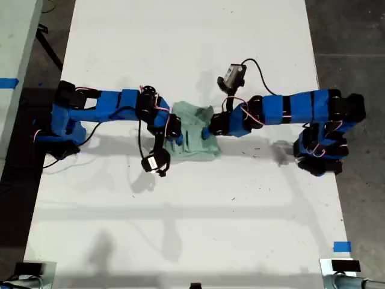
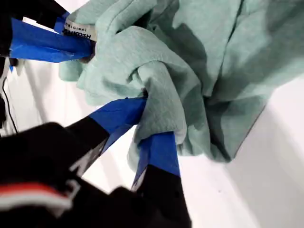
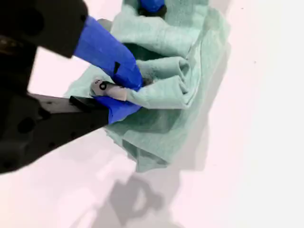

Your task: Fold t-shirt

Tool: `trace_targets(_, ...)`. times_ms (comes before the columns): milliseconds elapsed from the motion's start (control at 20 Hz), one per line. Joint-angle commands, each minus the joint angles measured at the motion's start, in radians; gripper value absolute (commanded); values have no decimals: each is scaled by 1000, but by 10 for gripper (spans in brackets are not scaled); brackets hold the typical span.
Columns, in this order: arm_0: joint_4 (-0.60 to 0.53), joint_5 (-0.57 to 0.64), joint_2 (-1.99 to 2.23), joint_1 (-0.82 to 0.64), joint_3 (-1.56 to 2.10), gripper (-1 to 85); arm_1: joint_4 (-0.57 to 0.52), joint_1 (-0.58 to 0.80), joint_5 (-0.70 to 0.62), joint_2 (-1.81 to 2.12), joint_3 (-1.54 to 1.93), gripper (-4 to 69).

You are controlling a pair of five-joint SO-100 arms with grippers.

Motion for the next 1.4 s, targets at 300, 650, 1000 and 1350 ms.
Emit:
trace_targets(300, -28, 225, 253, -293, 26, 292, -219, 365, -199, 443, 184, 219)
trace_targets(650, -117, 179, 465, -459, 359, 127, -81, 408, -187, 511, 318, 171)
trace_targets(1000, -394, 164, 877, -477, 842, 126, -293, 445, -242, 422, 296, 134)
trace_targets(1350, -425, 158, 884, -403, 900, 93, -805, 514, -121, 319, 282, 107)
